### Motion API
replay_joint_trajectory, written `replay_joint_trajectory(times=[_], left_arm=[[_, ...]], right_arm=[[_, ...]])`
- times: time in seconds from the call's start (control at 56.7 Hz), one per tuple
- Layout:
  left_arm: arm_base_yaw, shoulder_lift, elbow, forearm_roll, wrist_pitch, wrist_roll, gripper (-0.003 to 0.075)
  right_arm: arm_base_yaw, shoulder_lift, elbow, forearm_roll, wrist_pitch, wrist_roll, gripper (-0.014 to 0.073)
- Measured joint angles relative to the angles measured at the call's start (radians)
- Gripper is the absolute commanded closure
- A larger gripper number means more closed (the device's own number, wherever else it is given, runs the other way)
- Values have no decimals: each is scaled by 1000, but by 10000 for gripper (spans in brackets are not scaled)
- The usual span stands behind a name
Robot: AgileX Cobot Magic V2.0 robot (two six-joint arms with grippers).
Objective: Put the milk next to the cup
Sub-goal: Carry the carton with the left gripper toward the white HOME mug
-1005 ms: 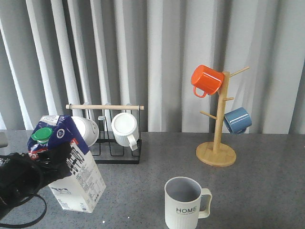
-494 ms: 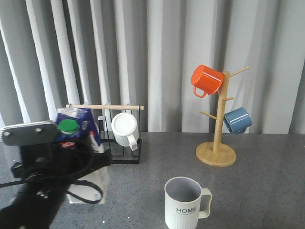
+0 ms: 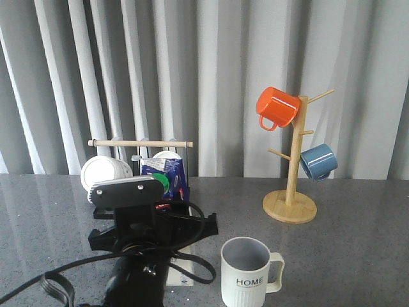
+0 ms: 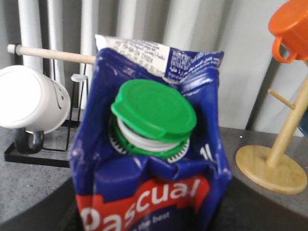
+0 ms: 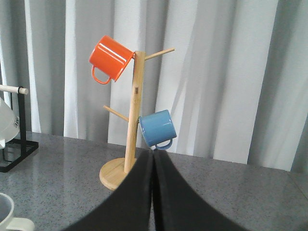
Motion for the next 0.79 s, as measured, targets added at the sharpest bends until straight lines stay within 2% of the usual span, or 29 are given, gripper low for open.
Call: replay_joint_trajectory(times=[0.793], left_arm=[[-57,105,0,16,-74,-109,413]], right_arm=[[0,0,0,0,0,0,602]])
